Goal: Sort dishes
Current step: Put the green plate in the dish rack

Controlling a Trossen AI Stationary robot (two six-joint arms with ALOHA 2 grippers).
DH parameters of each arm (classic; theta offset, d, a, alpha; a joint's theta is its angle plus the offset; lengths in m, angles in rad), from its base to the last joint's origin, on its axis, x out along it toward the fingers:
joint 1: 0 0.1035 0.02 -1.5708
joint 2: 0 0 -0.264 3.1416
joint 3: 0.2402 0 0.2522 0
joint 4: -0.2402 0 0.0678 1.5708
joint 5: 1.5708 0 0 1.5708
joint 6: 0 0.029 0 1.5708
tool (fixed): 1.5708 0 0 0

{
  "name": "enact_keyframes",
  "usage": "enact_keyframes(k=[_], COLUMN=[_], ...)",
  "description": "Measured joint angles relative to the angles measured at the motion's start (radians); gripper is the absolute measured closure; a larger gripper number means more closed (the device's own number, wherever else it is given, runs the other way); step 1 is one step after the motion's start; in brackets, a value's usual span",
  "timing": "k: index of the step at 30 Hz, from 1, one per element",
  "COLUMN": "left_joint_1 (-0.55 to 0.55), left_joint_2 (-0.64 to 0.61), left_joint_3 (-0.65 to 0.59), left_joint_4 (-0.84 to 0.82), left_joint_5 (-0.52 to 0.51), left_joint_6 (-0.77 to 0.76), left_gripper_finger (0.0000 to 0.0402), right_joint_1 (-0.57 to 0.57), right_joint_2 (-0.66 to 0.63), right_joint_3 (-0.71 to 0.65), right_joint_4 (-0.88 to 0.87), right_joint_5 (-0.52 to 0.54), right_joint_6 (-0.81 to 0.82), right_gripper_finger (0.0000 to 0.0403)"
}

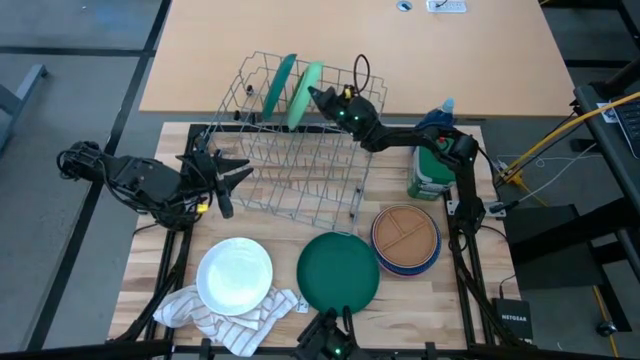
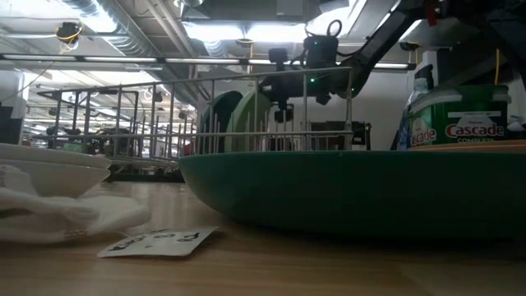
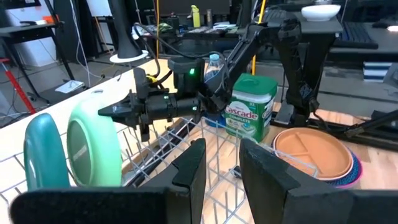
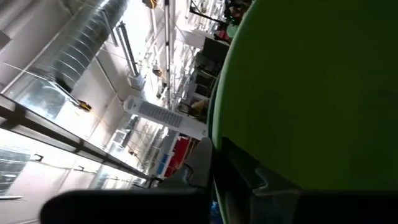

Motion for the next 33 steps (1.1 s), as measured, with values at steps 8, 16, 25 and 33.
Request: enact_keyframes(k=[8, 16, 25, 33], left_joint_1=[0.000, 0.000, 0.000, 0.000], left_joint_2=[0.000, 0.000, 0.000, 0.000], left_joint_3=[0.000, 0.000, 0.000, 0.000], left_joint_4=[-0.093, -0.138, -0.142, -0.143], left_joint_5=[0.000, 0.000, 0.000, 0.000], left_joint_6=[-0.079, -0.139, -0.154, -0.152], left_gripper_finger=[0.0314, 0.0314, 0.0314, 0.0314], right_joint_1=[0.000, 0.001, 0.000, 0.004], right_joint_2=[0.002, 0.004, 0.006, 0.006], right_joint_3=[-0.001, -0.003, -0.005, -0.005], right_joint_4=[-0.002, -0.024, -0.090, -0.144], right_joint_5=[-0.025, -0.037, -0.061, -0.110], right_joint_6=[0.001, -0.007, -0.011, -0.047], right_gripper_finger=[0.0378, 0.0348, 0.0288, 0.0303])
